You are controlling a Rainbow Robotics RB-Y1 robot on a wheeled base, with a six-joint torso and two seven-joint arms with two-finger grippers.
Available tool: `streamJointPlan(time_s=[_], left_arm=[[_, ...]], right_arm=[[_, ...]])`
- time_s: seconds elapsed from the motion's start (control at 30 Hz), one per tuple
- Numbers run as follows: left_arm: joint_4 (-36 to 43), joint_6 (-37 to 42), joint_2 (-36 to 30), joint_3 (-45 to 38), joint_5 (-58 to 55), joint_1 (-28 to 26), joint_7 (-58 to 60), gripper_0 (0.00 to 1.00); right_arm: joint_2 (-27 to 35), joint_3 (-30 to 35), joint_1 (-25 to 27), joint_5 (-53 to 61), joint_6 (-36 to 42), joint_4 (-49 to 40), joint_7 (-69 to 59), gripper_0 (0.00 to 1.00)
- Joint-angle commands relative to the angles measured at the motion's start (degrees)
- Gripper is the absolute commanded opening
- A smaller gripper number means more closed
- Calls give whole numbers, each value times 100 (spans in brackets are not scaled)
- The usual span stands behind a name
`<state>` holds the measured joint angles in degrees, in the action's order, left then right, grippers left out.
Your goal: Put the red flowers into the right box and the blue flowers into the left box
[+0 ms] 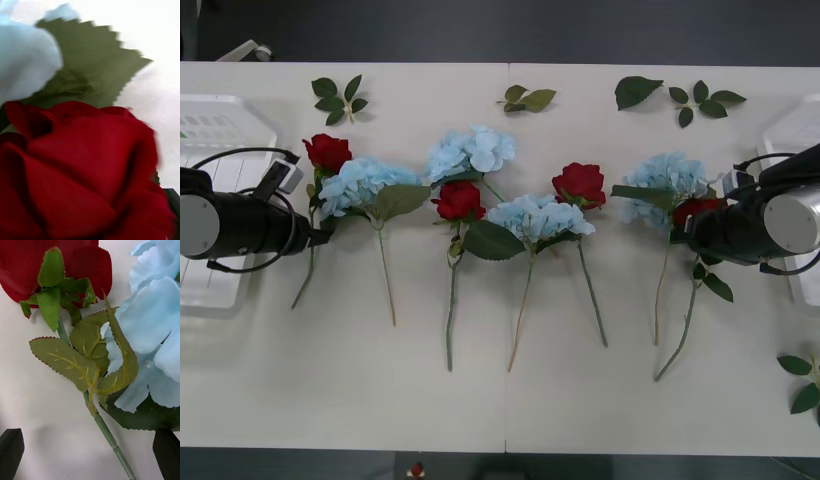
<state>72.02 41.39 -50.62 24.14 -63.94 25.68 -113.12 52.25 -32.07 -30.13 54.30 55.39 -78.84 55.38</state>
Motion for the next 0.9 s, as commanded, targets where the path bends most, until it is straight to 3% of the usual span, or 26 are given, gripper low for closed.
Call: streamJointPlan(time_s=[0.03,0.1,0.13,0.17,0.2,0.43,0.6,0.83,0.9], left_arm=[[102,-113,176,-67,373,279,255,98],[93,-201,228,-58,576,297,475,98],[93,-227,263,-67,672,314,563,98],[93,-271,307,-58,830,332,686,98],[84,-280,316,-67,918,350,773,98],[67,-289,404,-67,1498,446,1327,97],[-355,-737,659,-67,1938,455,1441,92],[-795,-1089,931,-58,2079,446,1424,91],[-803,-1089,931,-14,2052,446,1433,59]], right_arm=[[-48,-335,-354,-42,-248,184,-335,100],[-75,-362,-371,-34,-292,228,-353,97],[-75,-362,-380,-25,-301,237,-361,70],[-75,-362,-389,-25,-301,228,-379,29],[-84,-362,-380,-16,-292,228,-388,0],[-75,-362,-406,-7,-292,228,-414,0],[-57,-362,-406,28,-292,228,-388,0],[75,-362,-406,125,-239,132,-370,0],[189,-362,-415,186,-143,9,-370,0]])
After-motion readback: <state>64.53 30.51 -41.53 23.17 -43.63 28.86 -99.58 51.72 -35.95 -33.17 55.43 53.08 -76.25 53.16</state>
